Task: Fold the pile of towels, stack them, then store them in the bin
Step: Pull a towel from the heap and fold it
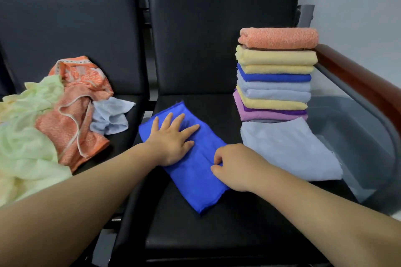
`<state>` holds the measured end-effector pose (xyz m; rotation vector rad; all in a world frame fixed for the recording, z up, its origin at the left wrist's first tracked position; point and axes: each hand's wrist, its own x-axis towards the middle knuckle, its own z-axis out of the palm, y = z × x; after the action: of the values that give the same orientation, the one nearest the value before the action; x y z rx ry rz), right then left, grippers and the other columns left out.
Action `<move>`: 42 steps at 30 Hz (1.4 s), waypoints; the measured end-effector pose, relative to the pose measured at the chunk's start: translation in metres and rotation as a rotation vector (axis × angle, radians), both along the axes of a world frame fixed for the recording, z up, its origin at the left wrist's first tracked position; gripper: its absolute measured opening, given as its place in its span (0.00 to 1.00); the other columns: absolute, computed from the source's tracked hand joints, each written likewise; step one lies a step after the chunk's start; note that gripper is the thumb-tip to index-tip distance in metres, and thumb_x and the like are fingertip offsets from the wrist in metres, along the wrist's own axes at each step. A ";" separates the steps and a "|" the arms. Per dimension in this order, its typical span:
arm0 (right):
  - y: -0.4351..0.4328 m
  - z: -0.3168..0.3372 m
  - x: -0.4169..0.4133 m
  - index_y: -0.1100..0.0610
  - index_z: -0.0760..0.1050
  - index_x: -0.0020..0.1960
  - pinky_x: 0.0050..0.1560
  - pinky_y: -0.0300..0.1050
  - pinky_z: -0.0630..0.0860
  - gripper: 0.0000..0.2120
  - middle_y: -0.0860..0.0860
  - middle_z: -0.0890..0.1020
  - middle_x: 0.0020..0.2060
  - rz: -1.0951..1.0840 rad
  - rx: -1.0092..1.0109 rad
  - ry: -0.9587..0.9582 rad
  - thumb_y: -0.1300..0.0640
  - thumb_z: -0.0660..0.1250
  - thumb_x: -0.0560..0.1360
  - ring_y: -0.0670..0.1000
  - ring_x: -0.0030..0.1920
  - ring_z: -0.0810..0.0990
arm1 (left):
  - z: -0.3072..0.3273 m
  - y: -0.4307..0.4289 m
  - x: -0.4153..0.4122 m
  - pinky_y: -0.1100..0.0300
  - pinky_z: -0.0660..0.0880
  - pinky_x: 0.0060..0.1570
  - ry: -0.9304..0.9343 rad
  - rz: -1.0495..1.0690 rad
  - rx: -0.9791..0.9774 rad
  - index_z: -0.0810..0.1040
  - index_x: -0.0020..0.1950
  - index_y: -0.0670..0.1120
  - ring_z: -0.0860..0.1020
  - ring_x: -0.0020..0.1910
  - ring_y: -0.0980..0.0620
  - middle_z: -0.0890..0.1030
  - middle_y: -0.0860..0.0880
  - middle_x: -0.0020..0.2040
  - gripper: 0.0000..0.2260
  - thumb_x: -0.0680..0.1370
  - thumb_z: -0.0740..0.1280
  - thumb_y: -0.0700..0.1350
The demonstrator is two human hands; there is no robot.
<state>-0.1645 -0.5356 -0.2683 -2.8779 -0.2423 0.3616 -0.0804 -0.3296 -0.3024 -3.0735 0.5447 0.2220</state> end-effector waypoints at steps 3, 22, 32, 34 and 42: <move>-0.004 0.000 0.003 0.48 0.79 0.48 0.51 0.50 0.81 0.07 0.44 0.81 0.46 -0.056 0.062 -0.046 0.49 0.64 0.78 0.49 0.48 0.80 | 0.007 0.003 -0.016 0.42 0.59 0.72 -0.168 0.124 -0.011 0.60 0.80 0.59 0.61 0.75 0.40 0.64 0.45 0.76 0.27 0.81 0.58 0.61; -0.005 -0.001 -0.035 0.47 0.79 0.51 0.51 0.46 0.80 0.04 0.42 0.80 0.43 0.022 0.127 0.035 0.52 0.67 0.76 0.46 0.48 0.80 | 0.012 0.014 -0.078 0.47 0.64 0.71 0.051 0.247 -0.247 0.64 0.77 0.60 0.63 0.73 0.42 0.61 0.52 0.76 0.27 0.78 0.65 0.61; 0.000 -0.002 -0.041 0.45 0.79 0.46 0.47 0.38 0.78 0.07 0.42 0.83 0.40 0.065 0.247 0.013 0.57 0.70 0.75 0.41 0.43 0.80 | 0.037 0.043 -0.136 0.61 0.77 0.45 0.860 0.239 -1.064 0.81 0.59 0.50 0.79 0.50 0.58 0.83 0.50 0.57 0.17 0.70 0.71 0.43; 0.000 -0.003 -0.042 0.45 0.80 0.47 0.47 0.37 0.77 0.04 0.42 0.84 0.41 0.062 0.261 0.037 0.54 0.72 0.75 0.42 0.44 0.81 | 0.036 0.048 -0.140 0.62 0.78 0.45 0.909 0.212 -1.090 0.80 0.58 0.46 0.81 0.49 0.54 0.83 0.47 0.55 0.20 0.67 0.70 0.35; -0.002 0.004 -0.051 0.45 0.82 0.49 0.54 0.41 0.76 0.15 0.41 0.83 0.45 0.044 0.329 0.153 0.34 0.70 0.75 0.41 0.47 0.80 | 0.047 0.055 -0.134 0.59 0.81 0.48 0.506 0.220 -1.059 0.84 0.46 0.38 0.85 0.43 0.46 0.86 0.40 0.43 0.12 0.69 0.74 0.24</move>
<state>-0.2158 -0.5373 -0.2643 -2.5120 -0.3063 0.4972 -0.2146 -0.2745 -0.2554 -4.1182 0.3994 1.0420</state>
